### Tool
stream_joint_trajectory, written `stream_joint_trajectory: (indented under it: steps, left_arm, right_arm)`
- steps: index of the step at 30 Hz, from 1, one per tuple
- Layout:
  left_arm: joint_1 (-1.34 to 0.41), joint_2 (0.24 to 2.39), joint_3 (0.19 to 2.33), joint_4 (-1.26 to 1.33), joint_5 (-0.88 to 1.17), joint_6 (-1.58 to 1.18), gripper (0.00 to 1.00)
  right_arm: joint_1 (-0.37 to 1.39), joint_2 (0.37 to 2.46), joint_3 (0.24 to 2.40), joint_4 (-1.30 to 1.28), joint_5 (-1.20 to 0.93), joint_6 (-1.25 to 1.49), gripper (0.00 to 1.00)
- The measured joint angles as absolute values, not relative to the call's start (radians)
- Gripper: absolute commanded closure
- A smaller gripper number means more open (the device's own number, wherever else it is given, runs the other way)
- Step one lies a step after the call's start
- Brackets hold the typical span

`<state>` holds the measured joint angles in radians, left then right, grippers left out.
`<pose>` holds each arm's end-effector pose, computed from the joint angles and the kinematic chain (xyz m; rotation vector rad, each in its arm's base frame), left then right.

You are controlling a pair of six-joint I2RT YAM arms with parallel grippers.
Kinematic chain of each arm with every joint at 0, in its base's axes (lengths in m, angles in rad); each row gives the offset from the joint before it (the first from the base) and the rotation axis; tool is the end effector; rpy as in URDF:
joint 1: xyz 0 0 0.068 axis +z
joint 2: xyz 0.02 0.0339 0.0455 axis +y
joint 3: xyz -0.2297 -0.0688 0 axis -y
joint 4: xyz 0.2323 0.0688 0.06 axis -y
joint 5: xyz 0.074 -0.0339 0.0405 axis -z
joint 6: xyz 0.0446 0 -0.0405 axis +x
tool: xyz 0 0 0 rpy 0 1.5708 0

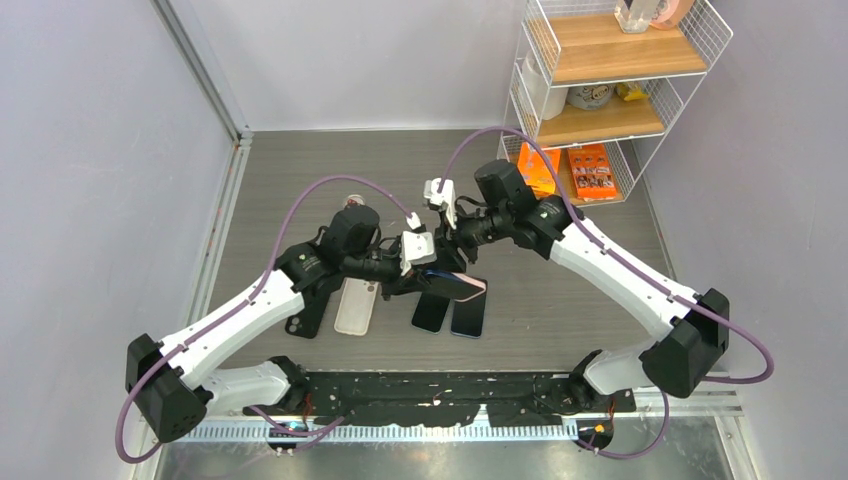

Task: Take the phone out of the phone case
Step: Remove the phone case from the phone, then place the phone case at the center of the board.

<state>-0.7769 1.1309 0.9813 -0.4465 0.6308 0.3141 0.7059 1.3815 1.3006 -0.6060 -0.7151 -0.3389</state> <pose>0.1612 -0.1953 0.2843 1.4365 1.6486 -0.9462 0.2066 0.2146 0.3118 -1.4400 1.7188 1.0017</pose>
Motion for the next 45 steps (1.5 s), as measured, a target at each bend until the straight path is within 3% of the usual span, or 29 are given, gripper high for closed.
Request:
stream_joint_trajectory:
  steps: [1, 3, 7, 30, 36, 45]
  left_arm:
    - [-0.777, 1.131, 0.981, -0.447, 0.627, 0.314, 1.0]
    - [-0.777, 1.131, 0.981, -0.447, 0.613, 0.315, 1.0]
    - [-0.776, 1.127, 0.98, -0.464, 0.59, 0.327, 1.0]
    - [-0.713, 0.889, 0.963, -0.864, 0.536, 0.605, 1.0]
    - [-0.661, 0.85, 0.99, -0.941, 0.485, 0.629, 1.0]
    - [-0.516, 0.806, 1.103, -0.982, 0.472, 0.641, 1.0]
  right_arm:
    - [0.707, 1.384, 1.298, -0.604, -0.715, -0.339, 0.73]
    - [0.71, 1.393, 1.298, -0.604, -0.716, -0.339, 0.85]
    - [0.717, 1.412, 1.298, -0.601, -0.71, -0.329, 0.94]
    - [0.596, 1.539, 1.387, -0.429, -0.683, -0.052, 0.95]
    - [0.585, 1.54, 1.337, -0.245, -0.696, 0.087, 0.95]
    - [0.572, 1.631, 1.095, 0.212, -0.707, 0.463, 0.95]
